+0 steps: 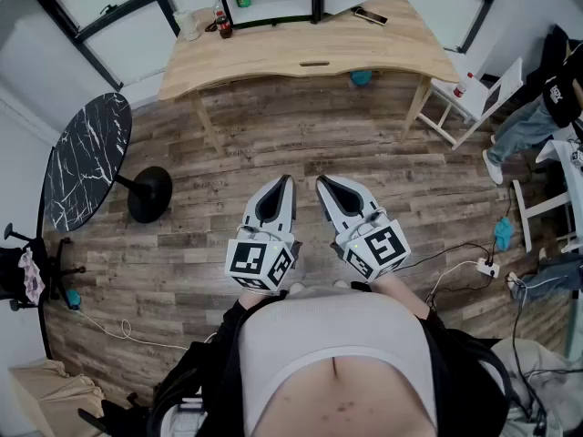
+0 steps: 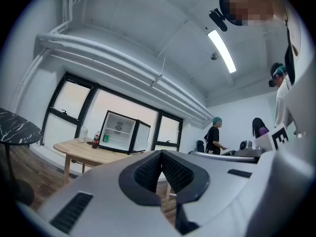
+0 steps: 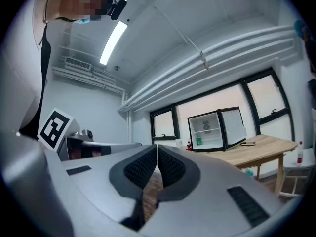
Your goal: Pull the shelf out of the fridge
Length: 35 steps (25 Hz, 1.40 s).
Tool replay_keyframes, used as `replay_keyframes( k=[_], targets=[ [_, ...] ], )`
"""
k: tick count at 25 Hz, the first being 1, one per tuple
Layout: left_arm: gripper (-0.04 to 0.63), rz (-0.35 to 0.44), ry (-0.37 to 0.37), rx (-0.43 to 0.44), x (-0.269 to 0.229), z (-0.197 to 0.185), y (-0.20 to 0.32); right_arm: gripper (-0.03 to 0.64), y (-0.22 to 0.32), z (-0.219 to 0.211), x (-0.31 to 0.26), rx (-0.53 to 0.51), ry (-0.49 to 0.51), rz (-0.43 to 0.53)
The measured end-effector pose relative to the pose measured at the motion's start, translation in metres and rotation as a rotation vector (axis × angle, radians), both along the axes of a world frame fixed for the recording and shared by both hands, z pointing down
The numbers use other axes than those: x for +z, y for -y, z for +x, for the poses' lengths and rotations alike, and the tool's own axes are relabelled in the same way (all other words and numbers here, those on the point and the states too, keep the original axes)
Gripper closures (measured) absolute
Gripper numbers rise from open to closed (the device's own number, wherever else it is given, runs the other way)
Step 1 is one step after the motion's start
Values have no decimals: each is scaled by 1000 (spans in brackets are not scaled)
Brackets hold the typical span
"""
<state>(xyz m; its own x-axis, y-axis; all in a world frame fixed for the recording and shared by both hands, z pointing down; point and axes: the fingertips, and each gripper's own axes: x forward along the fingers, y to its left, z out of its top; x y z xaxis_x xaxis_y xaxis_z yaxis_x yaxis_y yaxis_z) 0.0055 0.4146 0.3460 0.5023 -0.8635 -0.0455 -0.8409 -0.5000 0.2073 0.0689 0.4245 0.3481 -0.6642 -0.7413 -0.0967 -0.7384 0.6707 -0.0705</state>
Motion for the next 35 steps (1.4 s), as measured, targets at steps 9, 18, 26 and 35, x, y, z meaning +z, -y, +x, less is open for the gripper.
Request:
replay_keyframes(
  k=[9, 18, 26, 35],
  targets=[
    [590, -5, 3, 6, 2, -2, -7, 589, -7, -4, -2, 4, -2, -4],
    [589, -8, -6, 0, 2, -11, -12, 588, -10, -4, -4, 27, 32, -10],
    [589, -6, 11, 16, 5, -30, -20, 588, -18, -25, -3, 36, 61, -6],
    [589, -30, 5, 37, 18, -51, -30, 588, -35, -42, 11, 73, 53, -39]
  ],
)
